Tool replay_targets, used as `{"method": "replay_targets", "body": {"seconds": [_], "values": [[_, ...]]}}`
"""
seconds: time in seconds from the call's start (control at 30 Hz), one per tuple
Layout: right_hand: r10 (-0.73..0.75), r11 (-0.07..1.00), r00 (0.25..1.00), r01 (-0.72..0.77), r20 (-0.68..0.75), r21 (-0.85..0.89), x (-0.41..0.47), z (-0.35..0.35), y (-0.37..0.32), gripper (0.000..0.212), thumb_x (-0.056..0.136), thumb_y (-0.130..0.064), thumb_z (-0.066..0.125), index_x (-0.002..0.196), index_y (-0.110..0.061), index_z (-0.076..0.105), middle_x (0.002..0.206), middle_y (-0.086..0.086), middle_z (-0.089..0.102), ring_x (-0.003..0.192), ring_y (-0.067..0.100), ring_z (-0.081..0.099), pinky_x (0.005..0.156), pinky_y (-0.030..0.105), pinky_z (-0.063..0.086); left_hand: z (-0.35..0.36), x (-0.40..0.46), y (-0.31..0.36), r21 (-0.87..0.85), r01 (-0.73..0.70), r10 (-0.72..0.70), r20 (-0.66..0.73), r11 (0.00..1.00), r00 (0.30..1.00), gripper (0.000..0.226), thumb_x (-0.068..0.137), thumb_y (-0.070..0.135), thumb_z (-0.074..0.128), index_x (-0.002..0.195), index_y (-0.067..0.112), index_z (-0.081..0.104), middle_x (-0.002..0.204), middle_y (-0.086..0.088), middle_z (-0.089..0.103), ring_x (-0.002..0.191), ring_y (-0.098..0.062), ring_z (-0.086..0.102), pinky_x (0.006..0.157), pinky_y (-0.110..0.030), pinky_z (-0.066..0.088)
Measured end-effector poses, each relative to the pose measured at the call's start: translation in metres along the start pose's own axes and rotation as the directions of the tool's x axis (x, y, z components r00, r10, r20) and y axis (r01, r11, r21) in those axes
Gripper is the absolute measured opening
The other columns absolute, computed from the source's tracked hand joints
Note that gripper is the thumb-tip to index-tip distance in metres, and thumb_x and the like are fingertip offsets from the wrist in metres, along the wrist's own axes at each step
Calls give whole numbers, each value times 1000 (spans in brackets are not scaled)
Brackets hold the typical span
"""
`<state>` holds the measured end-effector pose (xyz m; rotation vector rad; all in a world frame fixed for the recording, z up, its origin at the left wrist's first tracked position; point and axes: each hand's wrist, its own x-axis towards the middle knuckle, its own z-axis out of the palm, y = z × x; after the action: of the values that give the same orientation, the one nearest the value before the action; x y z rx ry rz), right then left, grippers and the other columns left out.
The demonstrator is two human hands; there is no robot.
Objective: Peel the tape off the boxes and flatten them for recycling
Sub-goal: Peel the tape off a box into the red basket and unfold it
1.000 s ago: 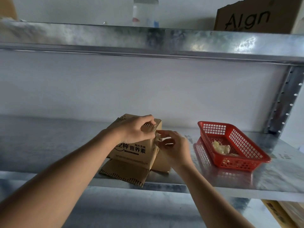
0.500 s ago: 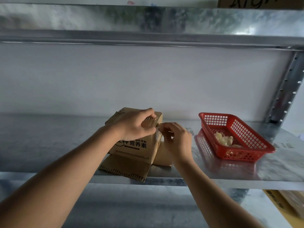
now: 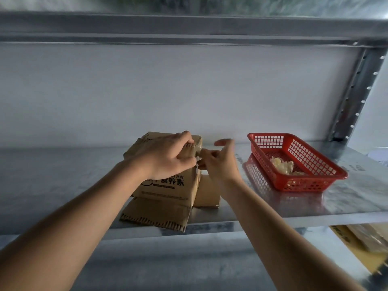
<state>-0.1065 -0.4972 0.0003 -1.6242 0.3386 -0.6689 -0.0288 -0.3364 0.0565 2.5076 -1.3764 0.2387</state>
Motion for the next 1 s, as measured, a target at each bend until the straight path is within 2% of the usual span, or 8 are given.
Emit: {"method": "replay_targets", "body": {"seconds": [0.07, 0.2, 0.3, 0.4, 0.5, 0.63, 0.9, 1.0], "values": [[46, 996, 998, -49, 46, 75, 1, -2, -4, 35, 99, -14, 64, 120, -18, 36, 99, 16, 73, 70, 17, 72, 77, 45, 64, 1, 0, 0, 3, -11, 11, 0, 1000, 1000, 56, 98, 62, 48, 143, 29, 42, 156, 14, 45, 134, -11, 47, 90, -34, 37], [70, 997, 995, -69, 71, -16, 0, 1, -5, 15, 106, -14, 53, 121, -11, 49, 104, 14, 71, 80, 24, 71, 82, 46, 63, 1, 2, 0, -3, -15, 15, 14, 1000, 1000, 67, 86, 69, 37, 139, 28, 43, 155, 13, 45, 132, -12, 49, 87, -33, 36], [126, 967, 984, -149, 124, 205, 0, -1, -1, 15, 105, -3, 54, 113, 7, 61, 84, 13, 66, 66, 19, 62, 77, 42, 59, 2, 2, -2, 6, -24, 24, -5, 1000, 1000, 65, 86, 69, 36, 138, 31, 43, 152, 15, 48, 128, -11, 52, 82, -31, 36], [164, 888, 958, -248, 237, 388, 0, -8, -1, 15, 101, 8, 51, 96, 4, 64, 72, 11, 60, 57, 15, 58, 72, 35, 56, 2, 3, -6, -35, -38, 38, 10, 999, 999, 61, 86, 66, 38, 137, 35, 44, 150, 18, 50, 125, -8, 53, 77, -29, 39], [196, 855, 930, -317, 311, 409, 6, -15, 0, 32, 96, 18, 41, 89, -1, 66, 77, 14, 59, 67, 21, 56, 70, 35, 58, 0, 7, -10, -148, -46, 56, 64, 988, 996, 56, 84, 61, 45, 135, 38, 44, 146, 15, 53, 117, -9, 56, 83, -31, 45], [204, 851, 907, -351, 368, 392, 10, -22, 2, 33, 95, 19, 39, 92, -1, 65, 78, 13, 56, 68, 19, 53, 75, 37, 62, -2, 11, -13, -255, -78, 103, 85, 964, 991, 56, 82, 53, 52, 135, 35, 49, 158, 18, 42, 133, -5, 46, 96, -35, 41], [66, 936, 955, -160, 289, 313, 2, -19, 3, 18, 101, 6, 52, 93, 1, 67, 82, 13, 58, 77, 27, 51, 77, 36, 60, 2, 19, -17, -277, -106, 131, 73, 955, 989, 55, 80, 49, 55, 132, 32, 51, 156, 19, 43, 123, -2, 51, 83, -9, 36], [-77, 993, 976, 56, 204, 107, 0, -18, -2, 25, 101, 12, 45, 93, 3, 67, 80, 8, 65, 72, 16, 65, 79, 36, 63, 1, 18, -19, -252, -111, 130, 63, 961, 989, 55, 81, 50, 55, 133, 34, 51, 156, 20, 44, 122, -8, 56, 88, -27, 46]]}}
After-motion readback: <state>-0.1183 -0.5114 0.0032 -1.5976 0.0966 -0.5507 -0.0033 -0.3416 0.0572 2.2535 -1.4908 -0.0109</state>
